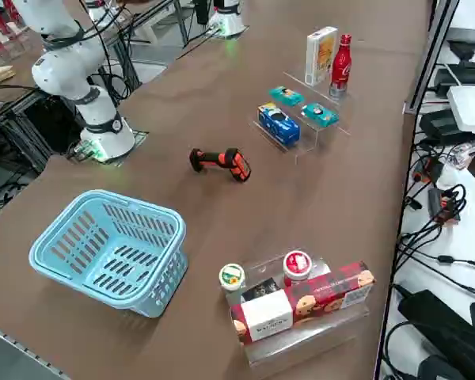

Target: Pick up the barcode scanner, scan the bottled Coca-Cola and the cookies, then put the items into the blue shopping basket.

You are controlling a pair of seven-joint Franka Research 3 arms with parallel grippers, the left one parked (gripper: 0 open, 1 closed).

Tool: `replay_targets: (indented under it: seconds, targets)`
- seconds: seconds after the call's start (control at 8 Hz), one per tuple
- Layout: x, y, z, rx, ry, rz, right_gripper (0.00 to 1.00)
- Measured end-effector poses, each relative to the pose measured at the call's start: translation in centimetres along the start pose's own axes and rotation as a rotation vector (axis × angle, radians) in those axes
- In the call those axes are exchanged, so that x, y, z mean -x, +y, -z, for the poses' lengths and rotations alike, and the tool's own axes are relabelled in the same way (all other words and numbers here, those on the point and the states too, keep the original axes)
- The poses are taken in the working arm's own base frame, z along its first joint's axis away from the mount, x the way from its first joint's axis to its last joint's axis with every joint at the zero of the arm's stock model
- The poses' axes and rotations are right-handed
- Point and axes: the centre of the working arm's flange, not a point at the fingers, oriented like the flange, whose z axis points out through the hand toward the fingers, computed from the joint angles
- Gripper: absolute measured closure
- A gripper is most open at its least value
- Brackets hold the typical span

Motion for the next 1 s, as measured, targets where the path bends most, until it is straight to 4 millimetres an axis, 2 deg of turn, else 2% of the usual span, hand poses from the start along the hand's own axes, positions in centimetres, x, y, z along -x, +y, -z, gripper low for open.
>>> replay_targets:
  seconds: [0.25, 0.38, 0.5, 0.75, 0.88, 1.0]
  targets:
    - [-0.1, 0.0, -0.5, 0.002, -0.01, -0.013, 0.0]
    - [-0.3, 0.1, -1.5, 0.003, -0.035, -0.017, 0.0]
    - [-1.1, 0.2, -3.8, 0.004, -0.078, -0.022, 0.0]
    - [-3.2, 0.7, -10.5, 0.009, -0.112, -0.032, 0.0]
    - [-3.2, 0.8, -13.9, 0.011, -0.1, -0.037, 0.0]
    - [-2.1, 0.9, -17.3, 0.012, -0.064, -0.04, 0.0]
